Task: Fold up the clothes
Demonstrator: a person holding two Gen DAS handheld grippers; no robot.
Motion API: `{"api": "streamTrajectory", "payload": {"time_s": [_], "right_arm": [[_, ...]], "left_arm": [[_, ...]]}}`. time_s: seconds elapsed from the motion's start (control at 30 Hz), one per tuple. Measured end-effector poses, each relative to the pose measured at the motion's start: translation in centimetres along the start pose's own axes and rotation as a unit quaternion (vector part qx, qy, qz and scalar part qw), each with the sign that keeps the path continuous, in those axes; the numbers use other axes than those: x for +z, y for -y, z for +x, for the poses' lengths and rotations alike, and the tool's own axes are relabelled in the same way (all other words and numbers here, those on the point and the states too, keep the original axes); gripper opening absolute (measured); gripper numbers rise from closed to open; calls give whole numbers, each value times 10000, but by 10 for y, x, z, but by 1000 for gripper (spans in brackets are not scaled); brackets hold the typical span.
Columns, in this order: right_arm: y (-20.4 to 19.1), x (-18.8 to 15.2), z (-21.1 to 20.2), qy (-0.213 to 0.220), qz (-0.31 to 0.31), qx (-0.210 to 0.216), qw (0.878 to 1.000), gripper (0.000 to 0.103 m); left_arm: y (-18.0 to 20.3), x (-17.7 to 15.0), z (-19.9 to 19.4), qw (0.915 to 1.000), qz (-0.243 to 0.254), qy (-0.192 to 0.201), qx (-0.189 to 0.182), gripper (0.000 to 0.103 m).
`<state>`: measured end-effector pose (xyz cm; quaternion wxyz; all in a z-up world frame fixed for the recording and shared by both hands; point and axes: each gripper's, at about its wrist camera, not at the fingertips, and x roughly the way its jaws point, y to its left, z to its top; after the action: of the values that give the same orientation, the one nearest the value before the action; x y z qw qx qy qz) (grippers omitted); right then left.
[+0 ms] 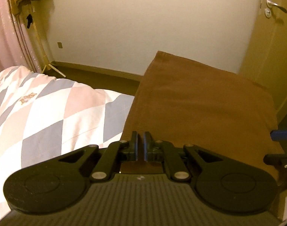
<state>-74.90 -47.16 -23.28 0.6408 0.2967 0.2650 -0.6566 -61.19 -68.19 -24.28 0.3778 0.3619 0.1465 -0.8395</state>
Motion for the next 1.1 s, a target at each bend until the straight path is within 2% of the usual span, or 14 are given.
{"api": "streamTrajectory", "payload": {"time_s": [0.17, 0.23, 0.3, 0.37, 0.43, 0.5, 0.57, 0.67, 0.77, 0.8, 0.87, 1.1], "right_arm": [[6, 16, 4, 1, 176, -59, 9998, 47], [7, 20, -7, 164, 366, -55, 9992, 47], [11, 23, -31, 408, 613, -149, 9972, 52], [14, 25, -52, 534, 876, -273, 9944, 65], [14, 22, -71, 599, 1115, -343, 9914, 65], [10, 17, -88, 609, 1334, -453, 9882, 71], [2, 9, -105, 597, 1570, -607, 9839, 79], [-16, -5, -135, 693, 1975, -758, 9749, 92], [-41, -13, -152, 676, 2316, -777, 9673, 97], [-50, -16, -159, 668, 2389, -783, 9656, 97], [-72, -17, -172, 709, 2339, -843, 9660, 101], [-134, -31, -243, 821, 2359, -1340, 9590, 102]], "left_arm": [[15, 9, -4, 9995, 193, -90, 231, 6], [21, 15, -16, 9990, 127, -138, 407, 7], [26, 20, -27, 9976, 76, -234, 644, 15], [31, 23, -46, 9968, 3, -261, 760, 33], [32, 23, -69, 9973, -173, -248, 673, 36], [32, 20, -91, 9976, -308, -235, 583, 40], [35, 15, -116, 9975, -407, -237, 523, 49], [38, 4, -151, 9979, -412, -249, 438, 52], [37, -10, -190, 9980, -435, -271, 364, 61], [35, -14, -204, 9980, -446, -230, 372, 65], [33, -24, -230, 9981, -436, -163, 392, 78], [25, -63, -321, 9990, -446, 27, 92, 93]]}}
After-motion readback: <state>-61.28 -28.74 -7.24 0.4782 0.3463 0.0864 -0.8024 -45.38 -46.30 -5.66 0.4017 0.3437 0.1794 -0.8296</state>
